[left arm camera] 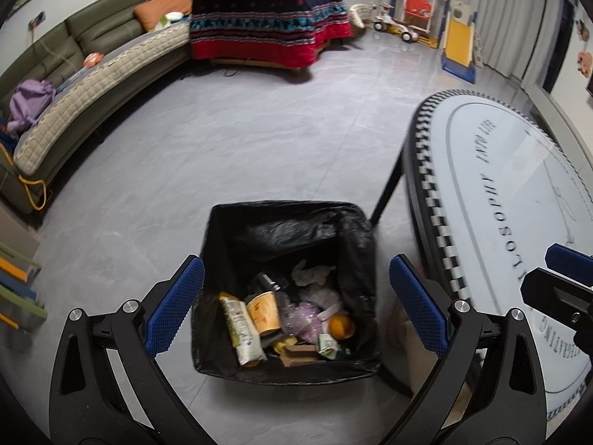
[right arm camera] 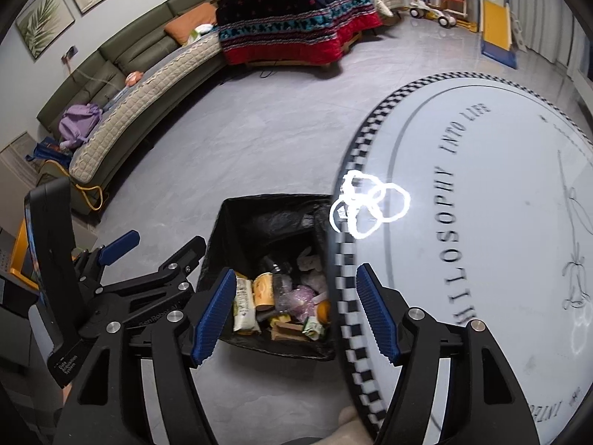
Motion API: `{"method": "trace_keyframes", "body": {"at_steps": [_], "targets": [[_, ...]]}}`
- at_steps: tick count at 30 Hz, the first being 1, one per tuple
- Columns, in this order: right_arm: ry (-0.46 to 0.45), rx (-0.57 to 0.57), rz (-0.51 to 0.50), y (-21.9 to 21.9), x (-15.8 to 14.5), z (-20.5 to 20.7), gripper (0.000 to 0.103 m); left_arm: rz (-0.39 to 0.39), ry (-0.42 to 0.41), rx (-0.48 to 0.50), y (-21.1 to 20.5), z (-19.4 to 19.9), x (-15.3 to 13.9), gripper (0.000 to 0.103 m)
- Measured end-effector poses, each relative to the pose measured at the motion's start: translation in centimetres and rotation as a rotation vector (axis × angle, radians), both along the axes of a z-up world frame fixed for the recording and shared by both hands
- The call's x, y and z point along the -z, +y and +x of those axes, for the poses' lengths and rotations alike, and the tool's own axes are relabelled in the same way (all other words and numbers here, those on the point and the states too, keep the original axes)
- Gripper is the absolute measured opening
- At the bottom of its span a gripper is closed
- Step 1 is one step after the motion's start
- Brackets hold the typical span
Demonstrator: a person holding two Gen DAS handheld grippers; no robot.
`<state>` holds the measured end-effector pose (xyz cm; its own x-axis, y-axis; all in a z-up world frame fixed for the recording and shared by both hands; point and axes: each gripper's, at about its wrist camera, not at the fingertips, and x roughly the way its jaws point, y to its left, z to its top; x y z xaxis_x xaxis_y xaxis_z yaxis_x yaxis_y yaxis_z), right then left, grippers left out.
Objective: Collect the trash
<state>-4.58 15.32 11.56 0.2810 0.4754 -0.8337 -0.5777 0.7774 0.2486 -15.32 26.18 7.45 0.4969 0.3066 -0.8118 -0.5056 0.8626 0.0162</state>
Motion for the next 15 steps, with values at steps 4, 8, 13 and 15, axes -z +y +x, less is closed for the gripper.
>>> {"method": "trace_keyframes", "body": {"at_steps": [4, 8, 13, 15], "targets": [[-0.022, 0.055, -0.004, -3.3, -0.3, 1.1, 0.070, -0.005, -0.010, 0.063, -3.0, 2.5, -0.7, 0.097], [-0.053, 0.130, -0.010, -7.3, -0.7, 2.4, 0.076, -0.009, -0.016, 0.133, -6.4, 5.1, -1.2, 0.097], [-0.067, 0.224, -0.020, -12.1, -0.5, 4.0, 0.078, -0.013, -0.029, 0.227, -10.9, 8.2, -1.6, 0.097], [-0.065, 0.268, -0.018, -14.2, -0.2, 4.6, 0.078, -0.014, -0.038, 0.266, -13.0, 9.4, -1.8, 0.097]]}}
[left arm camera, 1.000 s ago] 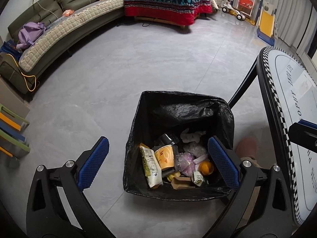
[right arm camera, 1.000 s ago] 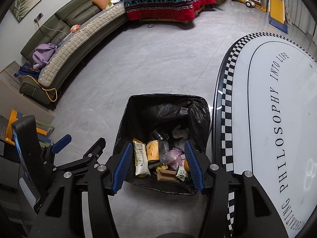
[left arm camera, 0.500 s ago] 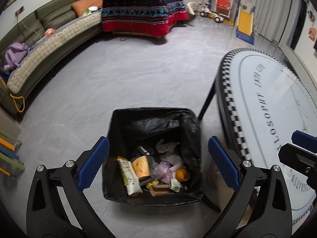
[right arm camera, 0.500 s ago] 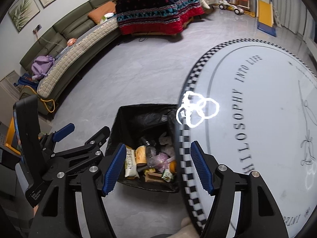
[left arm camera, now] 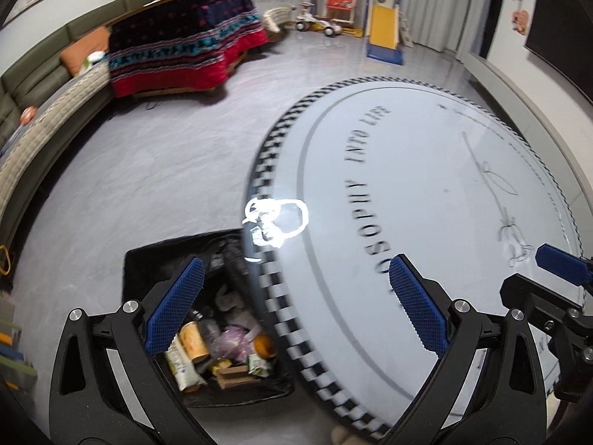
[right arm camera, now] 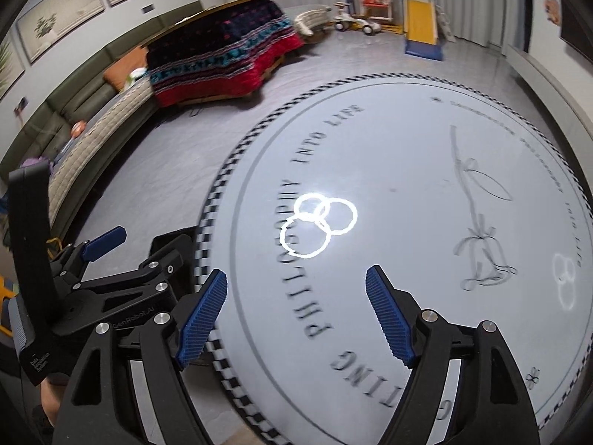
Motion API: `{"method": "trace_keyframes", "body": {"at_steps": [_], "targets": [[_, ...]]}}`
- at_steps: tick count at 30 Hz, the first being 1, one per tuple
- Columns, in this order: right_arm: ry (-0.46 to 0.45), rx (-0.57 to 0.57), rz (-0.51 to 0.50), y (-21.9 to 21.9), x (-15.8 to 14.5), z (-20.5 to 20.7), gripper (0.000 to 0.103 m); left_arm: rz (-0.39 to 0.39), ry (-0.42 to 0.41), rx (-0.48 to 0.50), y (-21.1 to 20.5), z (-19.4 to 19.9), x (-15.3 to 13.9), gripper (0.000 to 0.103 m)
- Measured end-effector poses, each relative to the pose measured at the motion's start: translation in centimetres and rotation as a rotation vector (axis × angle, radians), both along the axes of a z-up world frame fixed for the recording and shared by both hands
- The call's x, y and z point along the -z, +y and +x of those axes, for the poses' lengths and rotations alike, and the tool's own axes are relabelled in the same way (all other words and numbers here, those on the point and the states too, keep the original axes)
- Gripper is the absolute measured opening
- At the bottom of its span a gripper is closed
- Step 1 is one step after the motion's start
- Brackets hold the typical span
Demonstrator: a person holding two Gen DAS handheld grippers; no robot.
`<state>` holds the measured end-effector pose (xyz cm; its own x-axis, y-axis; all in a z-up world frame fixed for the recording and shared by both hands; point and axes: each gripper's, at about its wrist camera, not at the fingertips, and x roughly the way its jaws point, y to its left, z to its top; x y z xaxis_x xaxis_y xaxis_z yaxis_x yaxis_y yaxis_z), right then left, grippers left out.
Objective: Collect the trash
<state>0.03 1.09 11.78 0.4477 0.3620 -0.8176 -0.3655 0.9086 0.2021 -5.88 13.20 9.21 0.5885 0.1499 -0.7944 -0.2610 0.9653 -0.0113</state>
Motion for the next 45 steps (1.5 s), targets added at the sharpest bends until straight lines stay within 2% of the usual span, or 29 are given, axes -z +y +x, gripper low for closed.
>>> {"method": "trace_keyframes", "body": {"at_steps": [10, 21, 28, 35, 40, 45], "targets": [[0.001, 0.184, -0.003, -9.5, 2.5, 1.8, 0.081, 0.006, -0.006, 0.177, -9.3, 4.3, 1.3, 0.097], [-0.021, 0.325, -0.080, -16.5, 7.6, 3.0, 0.081, 0.017, 0.014, 0.256, -15.4, 7.3, 5.8, 0.097], [-0.025, 0.368, -0.118, -18.3, 10.0, 4.5, 0.081, 0.014, 0.025, 0.276, -16.9, 8.7, 7.7, 0.097], [-0.031, 0.383, -0.132, -18.7, 11.6, 5.8, 0.081, 0.015, 0.026, 0.257, -17.1, 9.5, 9.1, 0.097], [-0.069, 0.377, -0.174, -18.4, 12.1, 6.2, 0.089, 0.029, 0.042, 0.249, -17.4, 10.0, 9.9, 0.097], [-0.079, 0.397, -0.170, -18.9, 12.4, 6.5, 0.099, 0.027, 0.043, 0.250, -17.6, 10.0, 9.9, 0.097]]}}
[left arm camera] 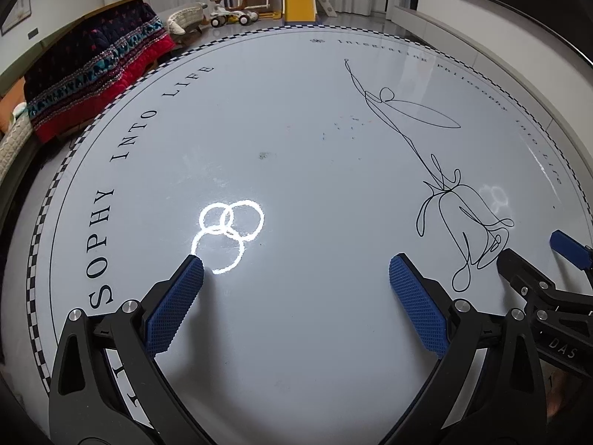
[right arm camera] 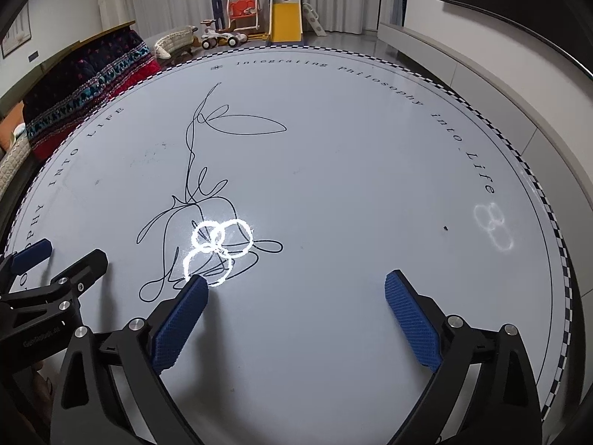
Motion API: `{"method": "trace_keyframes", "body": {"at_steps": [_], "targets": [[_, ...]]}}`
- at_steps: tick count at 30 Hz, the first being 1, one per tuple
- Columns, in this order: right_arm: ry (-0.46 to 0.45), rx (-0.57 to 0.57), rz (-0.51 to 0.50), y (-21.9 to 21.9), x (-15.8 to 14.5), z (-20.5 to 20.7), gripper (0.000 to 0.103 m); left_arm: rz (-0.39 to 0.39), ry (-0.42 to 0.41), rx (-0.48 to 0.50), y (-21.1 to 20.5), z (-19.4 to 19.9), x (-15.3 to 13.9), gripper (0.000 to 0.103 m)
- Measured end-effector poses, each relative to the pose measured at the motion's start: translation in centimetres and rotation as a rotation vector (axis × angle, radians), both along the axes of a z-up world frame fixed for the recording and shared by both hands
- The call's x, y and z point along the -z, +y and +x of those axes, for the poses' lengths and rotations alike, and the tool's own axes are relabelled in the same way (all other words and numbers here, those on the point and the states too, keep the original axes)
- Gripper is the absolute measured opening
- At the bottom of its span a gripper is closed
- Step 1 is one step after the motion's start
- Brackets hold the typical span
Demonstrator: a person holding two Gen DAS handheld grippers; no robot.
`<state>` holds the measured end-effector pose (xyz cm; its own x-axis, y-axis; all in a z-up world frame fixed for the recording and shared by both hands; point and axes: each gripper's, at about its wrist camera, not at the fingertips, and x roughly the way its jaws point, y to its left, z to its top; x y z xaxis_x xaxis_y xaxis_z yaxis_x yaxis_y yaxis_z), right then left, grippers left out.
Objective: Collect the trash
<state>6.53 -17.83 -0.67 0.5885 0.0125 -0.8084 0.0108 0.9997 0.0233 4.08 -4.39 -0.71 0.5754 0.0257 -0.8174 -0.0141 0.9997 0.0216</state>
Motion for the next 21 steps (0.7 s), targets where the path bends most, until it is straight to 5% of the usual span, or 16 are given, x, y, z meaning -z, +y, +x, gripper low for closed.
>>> {"method": "trace_keyframes", "body": {"at_steps": [21], "targets": [[0.003, -0.002, -0.002, -0.03, -0.03, 0.18, 0.100, 0.000, 0.000, 0.000, 0.07, 0.05, -0.03, 0.097]]}}
